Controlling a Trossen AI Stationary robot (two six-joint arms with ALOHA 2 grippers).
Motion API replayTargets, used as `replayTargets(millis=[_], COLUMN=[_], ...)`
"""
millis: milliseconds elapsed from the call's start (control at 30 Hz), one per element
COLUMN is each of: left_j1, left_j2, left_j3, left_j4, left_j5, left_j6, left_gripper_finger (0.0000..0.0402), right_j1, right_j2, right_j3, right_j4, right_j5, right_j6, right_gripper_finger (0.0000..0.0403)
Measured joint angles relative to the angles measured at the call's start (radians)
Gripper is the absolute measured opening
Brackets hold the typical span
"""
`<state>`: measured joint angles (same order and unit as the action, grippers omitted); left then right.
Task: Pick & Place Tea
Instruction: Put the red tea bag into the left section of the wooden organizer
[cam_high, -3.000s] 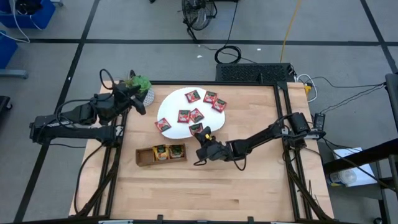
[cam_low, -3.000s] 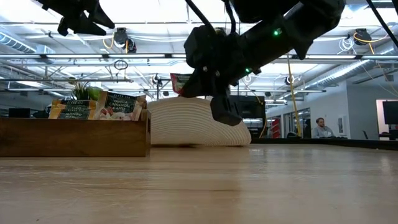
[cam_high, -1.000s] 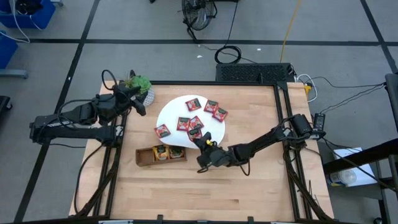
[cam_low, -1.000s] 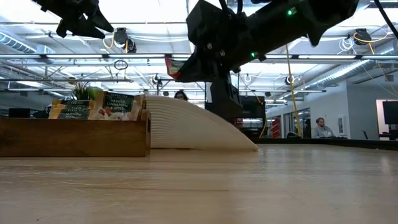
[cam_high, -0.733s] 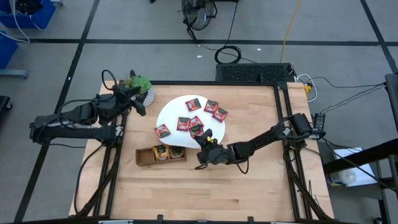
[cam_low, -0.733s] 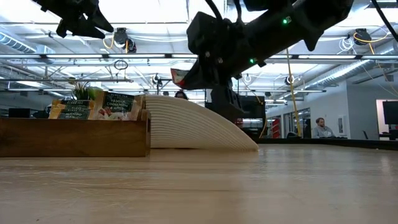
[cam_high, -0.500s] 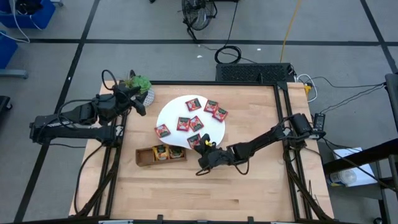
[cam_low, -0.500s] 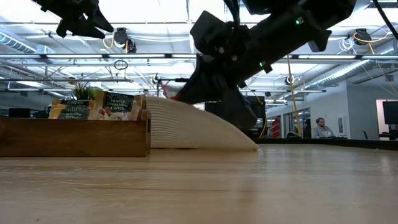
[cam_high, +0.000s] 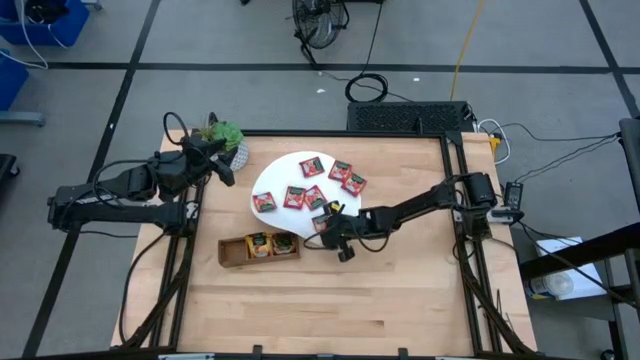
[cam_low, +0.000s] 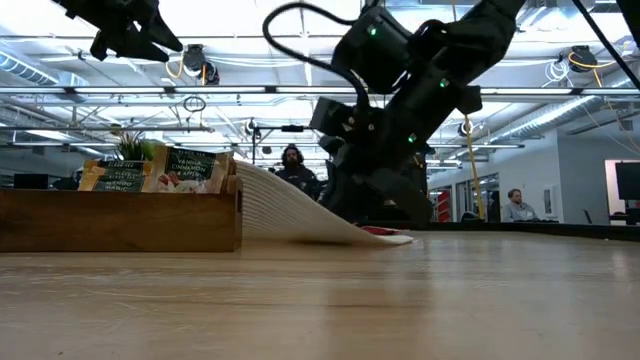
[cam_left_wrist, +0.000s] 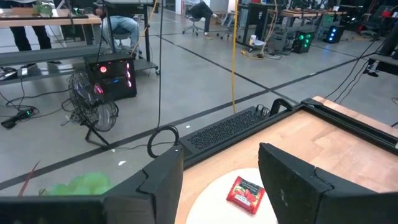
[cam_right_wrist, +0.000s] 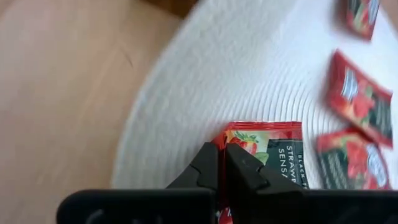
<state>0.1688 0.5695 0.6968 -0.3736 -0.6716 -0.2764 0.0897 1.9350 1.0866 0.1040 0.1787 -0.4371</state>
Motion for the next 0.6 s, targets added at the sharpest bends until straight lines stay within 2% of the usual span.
replayTargets(millis=[200, 400, 600], left_j1=[0.000, 0.000, 0.000], left_j2=[0.000, 0.000, 0.000], left_j3=[0.000, 0.000, 0.000], left_j4=[0.002, 0.003, 0.003], left_j5=[0.000, 0.000, -0.006], left_j6=[0.004, 0.005, 0.005], left_gripper_finger=[0.0209, 0.0209, 0.0209], right_j1=[-0.051, -0.103, -0.130], right_j2=[0.000, -0.001, -0.003], right_j3=[0.000, -0.036, -0.089], right_j4=[-0.071, -0.048, 0.029], right_j5=[0.002, 0.004, 0.113], right_j6=[0.015, 0.033, 0.033], right_gripper_finger=[0.0001, 0.0001, 0.0001])
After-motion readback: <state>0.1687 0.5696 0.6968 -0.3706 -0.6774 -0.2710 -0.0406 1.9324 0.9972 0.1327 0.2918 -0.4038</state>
